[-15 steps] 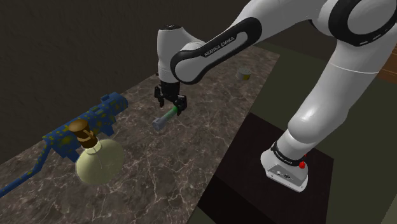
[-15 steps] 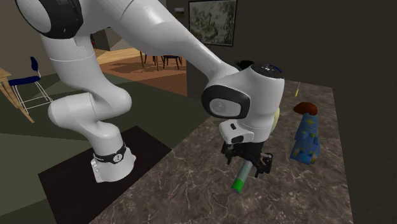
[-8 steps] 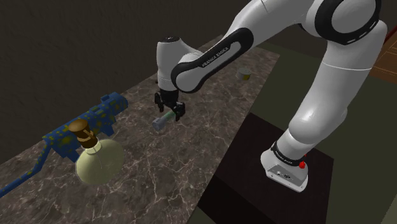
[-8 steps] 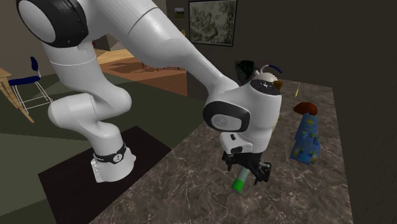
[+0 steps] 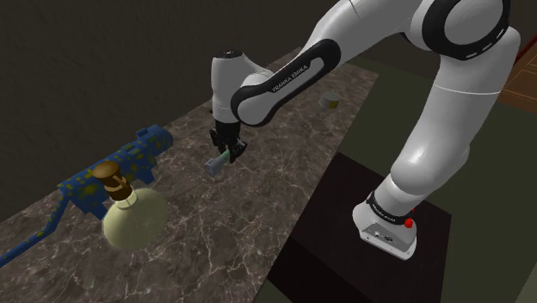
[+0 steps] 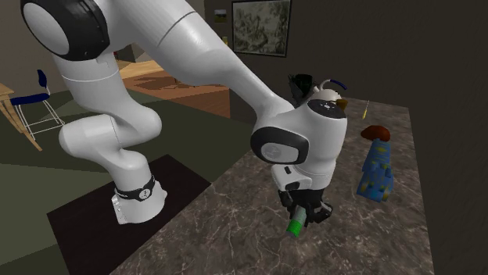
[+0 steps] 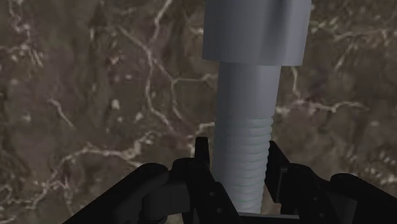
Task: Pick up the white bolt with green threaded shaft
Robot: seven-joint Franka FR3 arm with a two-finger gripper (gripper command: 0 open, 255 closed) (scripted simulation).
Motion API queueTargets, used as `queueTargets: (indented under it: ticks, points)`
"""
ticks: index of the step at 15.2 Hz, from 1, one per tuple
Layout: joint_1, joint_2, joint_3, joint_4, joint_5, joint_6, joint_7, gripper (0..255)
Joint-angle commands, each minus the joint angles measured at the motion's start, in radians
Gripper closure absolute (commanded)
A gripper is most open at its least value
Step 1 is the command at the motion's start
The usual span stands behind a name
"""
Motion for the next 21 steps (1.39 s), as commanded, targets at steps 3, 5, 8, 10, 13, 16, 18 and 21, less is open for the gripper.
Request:
queueTargets:
  ticks: [3,5,8,10,13,16,18,21]
  points:
    - [0.005,0.009,0.000,-0.002,-0.003,-0.004,0.005,255]
    - [-0.006,-0.011,0.007,-0.009,0.014,-0.013,-0.011,255]
    - [-0.018,-0.043,0.020,0.001,0.043,-0.048,-0.028,255]
    - [-0.025,-0.064,0.028,0.009,0.062,-0.071,-0.040,255]
    - [-0.034,-0.094,0.037,0.022,0.088,-0.107,-0.056,255]
    - [-0.041,-0.123,0.044,0.037,0.113,-0.144,-0.071,255]
    - [-0.046,-0.141,0.047,0.048,0.128,-0.169,-0.080,255]
    - [-0.048,-0.151,0.048,0.055,0.136,-0.184,-0.085,255]
